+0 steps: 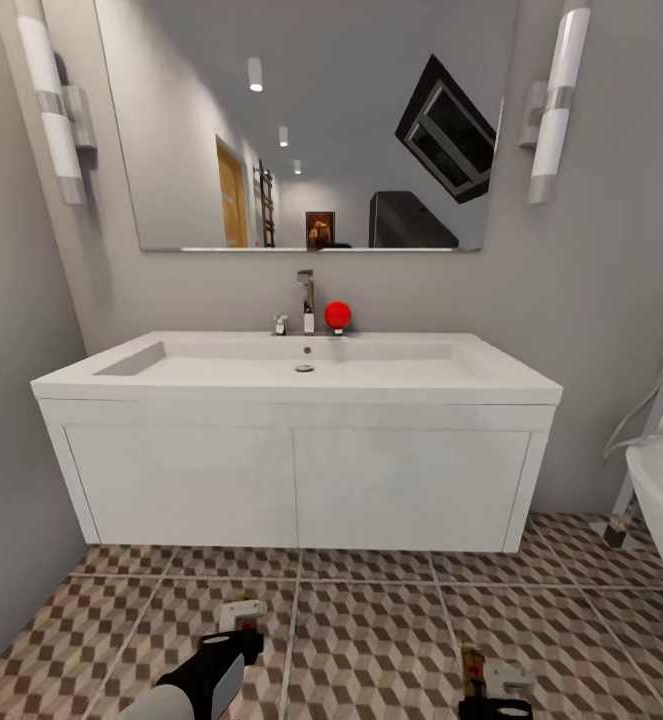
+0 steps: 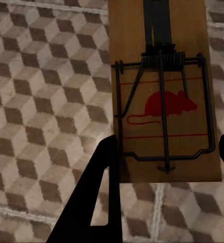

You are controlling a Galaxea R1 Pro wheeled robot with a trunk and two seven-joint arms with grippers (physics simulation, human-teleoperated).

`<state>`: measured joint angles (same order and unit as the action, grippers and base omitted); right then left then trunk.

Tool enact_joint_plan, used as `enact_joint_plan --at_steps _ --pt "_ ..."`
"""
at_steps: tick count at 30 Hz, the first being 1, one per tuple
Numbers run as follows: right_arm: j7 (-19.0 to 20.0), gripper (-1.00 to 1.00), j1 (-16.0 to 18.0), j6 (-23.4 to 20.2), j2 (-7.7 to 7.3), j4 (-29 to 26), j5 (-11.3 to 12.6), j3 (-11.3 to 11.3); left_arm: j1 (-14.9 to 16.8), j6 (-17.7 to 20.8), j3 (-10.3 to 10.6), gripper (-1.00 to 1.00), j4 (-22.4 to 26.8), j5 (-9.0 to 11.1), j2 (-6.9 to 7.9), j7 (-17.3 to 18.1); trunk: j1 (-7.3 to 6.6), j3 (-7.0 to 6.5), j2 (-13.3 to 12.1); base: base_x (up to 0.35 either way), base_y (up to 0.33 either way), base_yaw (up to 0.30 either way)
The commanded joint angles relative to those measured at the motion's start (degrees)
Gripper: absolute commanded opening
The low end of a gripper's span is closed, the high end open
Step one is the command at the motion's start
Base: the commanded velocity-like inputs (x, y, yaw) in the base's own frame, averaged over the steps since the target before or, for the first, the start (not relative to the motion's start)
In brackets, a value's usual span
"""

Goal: Take the four mousetraps from the cabinet in the bathroom and place them on the bathroom floor. Make sure all four end up on the same floor surface, and ensure that at least two of them are either under or directly next to the same bathroom sink.

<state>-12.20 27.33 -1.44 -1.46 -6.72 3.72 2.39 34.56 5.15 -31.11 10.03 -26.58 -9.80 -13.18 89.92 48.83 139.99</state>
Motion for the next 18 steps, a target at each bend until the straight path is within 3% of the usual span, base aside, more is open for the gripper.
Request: enact_joint_plan --at_steps 1,3,5,9,18 --pt "-0.74 -1.00 0.01 -0.28 0.00 -0.71 0.19 0.22 0.03 0.35 -0.17 -1.00 0.13 -0.43 -0.04 -0.35 0.21 0.25 0.44 0.000 0.000 0.000" --pt "-4.09 -1.00 0.01 -2.32 0.22 -4.41 -1.68 0.14 0.02 0.65 -0.16 -1.00 0.20 -0.45 0.00 -0.87 0.65 0.60 1.24 0.000 0.000 0.000" --pt "-7.48 -1.00 0.01 -8.12 0.37 -10.74 -3.24 0.04 0.01 2.26 -0.12 -1.00 0.66 -0.61 0.18 -1.17 1.09 0.96 2.04 0.000 0.000 0.000" --pt "-8.76 -1.00 0.09 -15.80 0.50 -19.75 -3.40 -0.07 0.03 7.07 0.07 -1.00 3.37 -1.26 0.50 -1.55 1.78 1.72 3.26 0.000 0.000 0.000" --pt "-7.71 -1.00 0.76 -21.95 0.65 -21.12 -3.39 -0.05 0.16 14.26 0.51 -1.00 10.21 -1.68 0.22 -1.12 2.01 3.72 3.38 0.000 0.000 0.000"
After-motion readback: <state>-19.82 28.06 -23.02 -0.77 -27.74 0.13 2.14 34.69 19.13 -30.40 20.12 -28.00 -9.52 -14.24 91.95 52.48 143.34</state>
